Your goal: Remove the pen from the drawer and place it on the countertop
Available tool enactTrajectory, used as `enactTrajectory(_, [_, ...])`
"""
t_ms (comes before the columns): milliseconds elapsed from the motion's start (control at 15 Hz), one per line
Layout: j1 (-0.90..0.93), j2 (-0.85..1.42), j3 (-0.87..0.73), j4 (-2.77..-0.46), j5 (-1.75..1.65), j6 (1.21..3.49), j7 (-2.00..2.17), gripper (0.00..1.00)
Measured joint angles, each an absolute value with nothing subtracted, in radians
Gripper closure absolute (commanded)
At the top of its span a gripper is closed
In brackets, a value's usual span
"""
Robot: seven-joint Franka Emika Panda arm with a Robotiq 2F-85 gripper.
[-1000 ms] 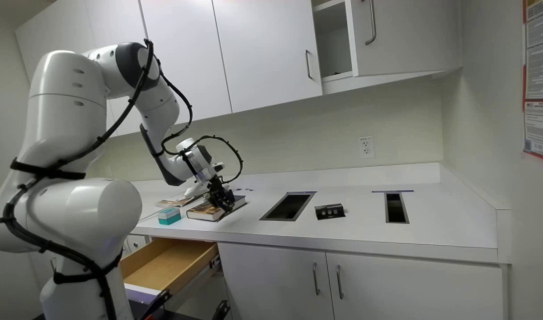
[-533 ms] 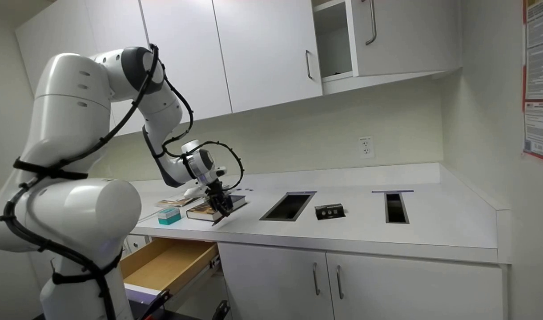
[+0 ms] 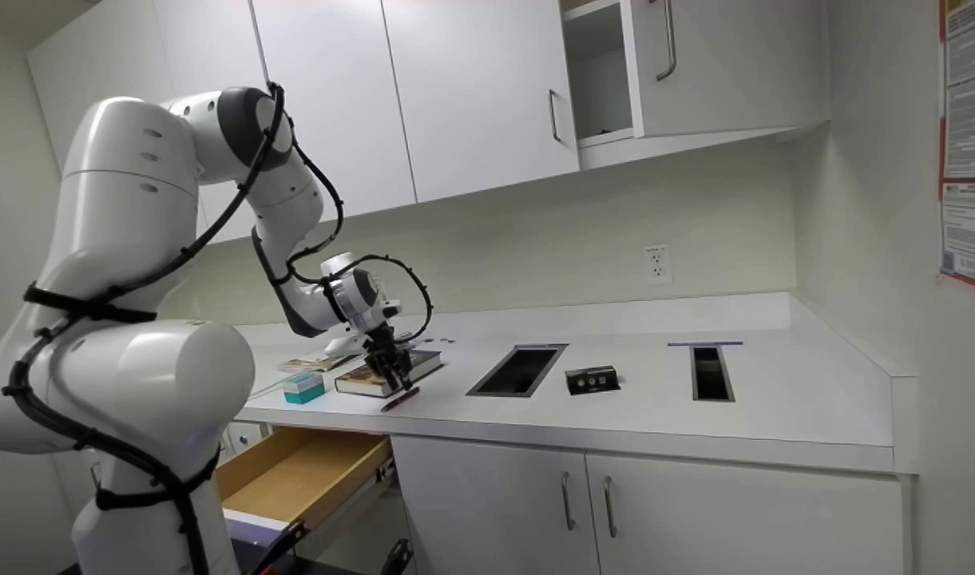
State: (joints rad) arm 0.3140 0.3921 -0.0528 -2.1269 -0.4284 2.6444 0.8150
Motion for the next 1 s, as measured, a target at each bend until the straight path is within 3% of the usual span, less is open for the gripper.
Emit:
enactTrajectory(133, [0.319,0.392,-0.053,-2.126,-0.428,2.644,0.817,0.02])
enactTrajectory(200, [0.325,0.392,-0.056,-2.125,-0.43,2.644,0.823,0.0])
enactTrajectory(1000, [0.349,0.144,-0.009,-2.228,-0.465,2.641,0.829,0.0])
